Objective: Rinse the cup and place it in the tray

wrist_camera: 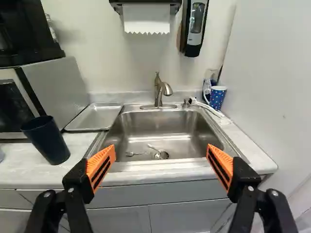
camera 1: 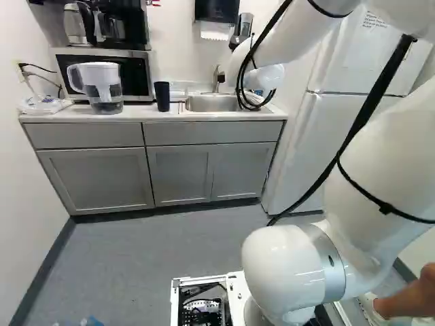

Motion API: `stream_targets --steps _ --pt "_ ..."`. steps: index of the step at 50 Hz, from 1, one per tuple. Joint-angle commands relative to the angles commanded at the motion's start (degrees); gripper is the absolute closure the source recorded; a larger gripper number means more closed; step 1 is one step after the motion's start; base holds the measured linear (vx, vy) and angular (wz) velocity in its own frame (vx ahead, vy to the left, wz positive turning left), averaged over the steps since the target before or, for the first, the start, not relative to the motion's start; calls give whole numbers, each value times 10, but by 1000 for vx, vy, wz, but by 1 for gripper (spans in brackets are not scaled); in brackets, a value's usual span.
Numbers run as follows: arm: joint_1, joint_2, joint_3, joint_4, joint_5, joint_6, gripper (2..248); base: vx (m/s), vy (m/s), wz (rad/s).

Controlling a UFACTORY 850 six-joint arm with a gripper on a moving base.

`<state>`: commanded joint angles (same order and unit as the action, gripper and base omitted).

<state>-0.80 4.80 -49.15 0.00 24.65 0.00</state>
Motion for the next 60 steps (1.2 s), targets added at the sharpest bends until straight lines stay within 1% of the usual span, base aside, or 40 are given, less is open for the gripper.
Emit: stream_targets --steps 26,48,60 --pt "0 2 -29 0 -29 0 3 0 0 0" --pt "0 13 -45 0 -55 0 3 0 0 0" --pt "0 16 -51 0 -57 0 3 0 0 0"
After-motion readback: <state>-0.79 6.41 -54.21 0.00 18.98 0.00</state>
